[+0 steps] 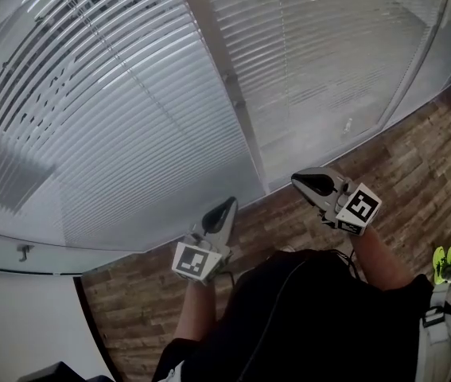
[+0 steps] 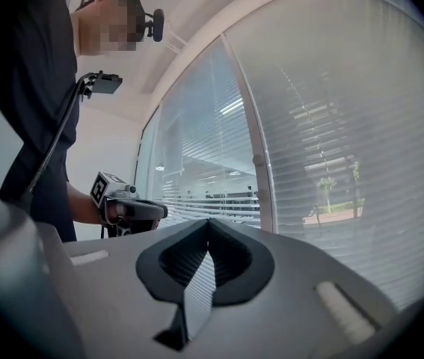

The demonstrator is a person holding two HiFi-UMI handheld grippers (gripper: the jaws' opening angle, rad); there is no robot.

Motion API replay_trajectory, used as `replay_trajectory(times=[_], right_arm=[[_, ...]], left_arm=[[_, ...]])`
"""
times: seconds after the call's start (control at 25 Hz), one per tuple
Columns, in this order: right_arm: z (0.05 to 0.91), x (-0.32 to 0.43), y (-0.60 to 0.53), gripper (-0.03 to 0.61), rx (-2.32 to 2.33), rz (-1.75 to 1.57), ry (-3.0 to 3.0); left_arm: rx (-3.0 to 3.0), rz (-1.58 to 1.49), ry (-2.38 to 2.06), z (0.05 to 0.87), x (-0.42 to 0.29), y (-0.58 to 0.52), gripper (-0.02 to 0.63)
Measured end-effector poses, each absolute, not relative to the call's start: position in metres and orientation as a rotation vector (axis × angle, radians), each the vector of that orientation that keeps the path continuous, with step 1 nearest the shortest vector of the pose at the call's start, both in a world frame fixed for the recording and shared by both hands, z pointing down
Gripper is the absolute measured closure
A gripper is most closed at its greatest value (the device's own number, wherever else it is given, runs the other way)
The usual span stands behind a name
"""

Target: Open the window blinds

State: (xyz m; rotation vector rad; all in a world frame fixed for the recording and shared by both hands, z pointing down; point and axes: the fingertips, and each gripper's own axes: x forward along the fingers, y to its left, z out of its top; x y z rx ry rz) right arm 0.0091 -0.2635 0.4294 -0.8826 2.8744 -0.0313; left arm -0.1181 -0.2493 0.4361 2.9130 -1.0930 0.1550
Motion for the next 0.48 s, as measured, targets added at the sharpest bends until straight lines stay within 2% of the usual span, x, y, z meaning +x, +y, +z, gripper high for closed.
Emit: replay_trajectory(times=[0.48], right_arm=[[0.439,-0.023,-0.253,0.574,-0.778,-0.019,3.023]], left_arm=[[2.885,0.148,-1.124,0.441,-0.137,-0.242,0.609]])
